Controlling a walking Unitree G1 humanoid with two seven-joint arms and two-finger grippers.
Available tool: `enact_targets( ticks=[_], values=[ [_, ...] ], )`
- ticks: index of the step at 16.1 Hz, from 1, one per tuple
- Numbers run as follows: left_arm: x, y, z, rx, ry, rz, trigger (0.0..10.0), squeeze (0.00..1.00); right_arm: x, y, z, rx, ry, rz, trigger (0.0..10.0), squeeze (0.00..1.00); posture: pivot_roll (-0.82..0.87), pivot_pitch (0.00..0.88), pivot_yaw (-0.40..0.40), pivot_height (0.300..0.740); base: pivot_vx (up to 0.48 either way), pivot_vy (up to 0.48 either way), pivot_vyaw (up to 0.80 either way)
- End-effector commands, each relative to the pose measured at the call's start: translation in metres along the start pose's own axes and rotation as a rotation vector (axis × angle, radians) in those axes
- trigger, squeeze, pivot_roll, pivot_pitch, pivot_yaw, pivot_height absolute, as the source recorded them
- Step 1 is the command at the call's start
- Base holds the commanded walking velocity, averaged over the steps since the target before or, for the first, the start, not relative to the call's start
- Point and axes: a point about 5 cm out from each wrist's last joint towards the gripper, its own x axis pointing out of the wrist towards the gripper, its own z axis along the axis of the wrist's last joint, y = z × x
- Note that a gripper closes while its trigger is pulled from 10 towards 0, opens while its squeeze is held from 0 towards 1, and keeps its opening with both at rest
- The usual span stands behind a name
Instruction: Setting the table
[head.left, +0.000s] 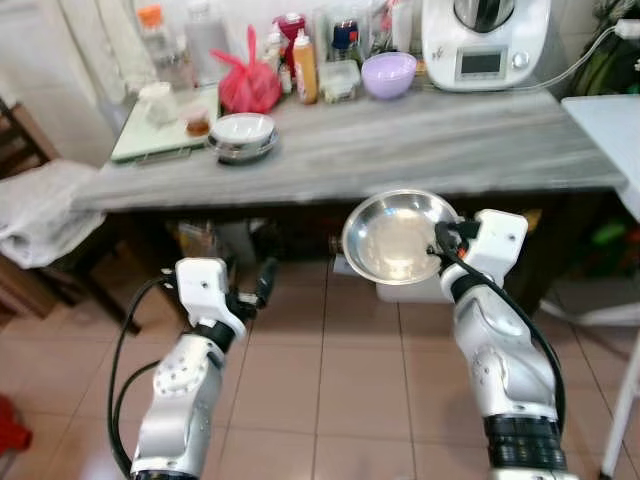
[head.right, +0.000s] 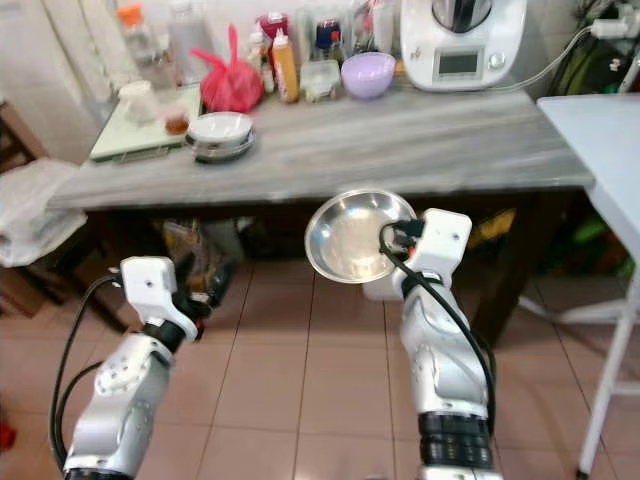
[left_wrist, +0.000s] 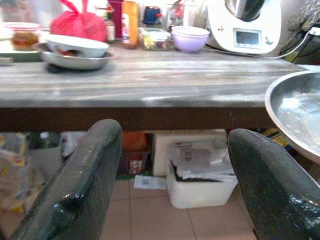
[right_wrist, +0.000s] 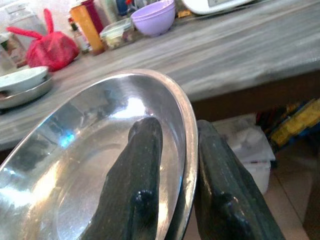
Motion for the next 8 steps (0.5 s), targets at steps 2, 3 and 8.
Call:
enact_targets(
  ticks=[2,3,8],
  values=[
    [-0.0006,0.0039,0.0028,0.019,-0.002,0.006,10.0,0.00,0.0012,0.0058,0.0061,0.004,-0.022,0.014,10.0,0.00,-0.13,0.022,0.103,0.740,0.471,0.000,0.00],
    [-0.0004,0.0032,0.0027,0.023,-0.002,0.005,10.0,0.00,0.0013,0.0062,0.0061,0.002,-0.022,0.015,10.0,0.00,-0.13,0.022,0.103,0.740,0.442,0.000,0.00],
    [-0.0002,0.0016,0.0021,0.029,-0.001,0.004,10.0,0.00,0.0015,0.0065,0.0060,-0.001,-0.021,0.018,10.0,0.00,-0.13,0.021,0.101,0.740,0.401,-0.170,0.00]
  ],
)
